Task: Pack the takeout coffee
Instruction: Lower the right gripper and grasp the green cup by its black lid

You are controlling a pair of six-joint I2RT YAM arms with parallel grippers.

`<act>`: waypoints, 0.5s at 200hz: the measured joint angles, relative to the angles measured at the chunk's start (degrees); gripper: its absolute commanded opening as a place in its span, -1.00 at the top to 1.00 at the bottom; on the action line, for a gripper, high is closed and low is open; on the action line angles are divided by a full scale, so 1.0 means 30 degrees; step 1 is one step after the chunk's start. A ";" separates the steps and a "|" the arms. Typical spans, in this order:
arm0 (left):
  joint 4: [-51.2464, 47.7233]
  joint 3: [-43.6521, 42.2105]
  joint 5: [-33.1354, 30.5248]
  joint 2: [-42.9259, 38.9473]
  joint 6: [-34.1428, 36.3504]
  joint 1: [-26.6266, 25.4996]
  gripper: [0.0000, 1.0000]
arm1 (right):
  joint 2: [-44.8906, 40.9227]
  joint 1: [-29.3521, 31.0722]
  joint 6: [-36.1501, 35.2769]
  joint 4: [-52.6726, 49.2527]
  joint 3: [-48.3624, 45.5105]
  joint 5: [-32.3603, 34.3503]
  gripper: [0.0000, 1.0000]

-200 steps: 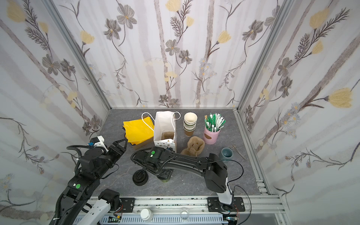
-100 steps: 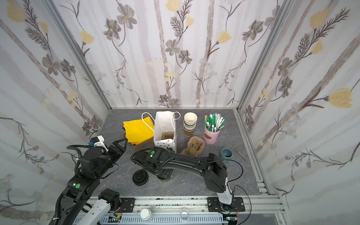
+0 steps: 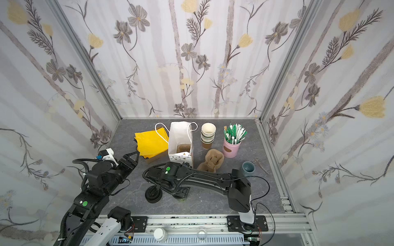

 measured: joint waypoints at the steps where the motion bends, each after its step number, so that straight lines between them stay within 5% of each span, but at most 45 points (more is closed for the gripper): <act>1: 0.0000 0.0000 0.0000 0.0000 0.0000 0.0000 -0.46 | -0.0007 0.0007 0.0000 -0.0015 0.0000 0.0000 -0.46; 100: -0.0022 0.0087 0.0160 0.0146 0.0437 0.0000 -0.48 | -0.2499 0.1494 -0.1304 -0.1304 0.0000 -0.0036 -0.40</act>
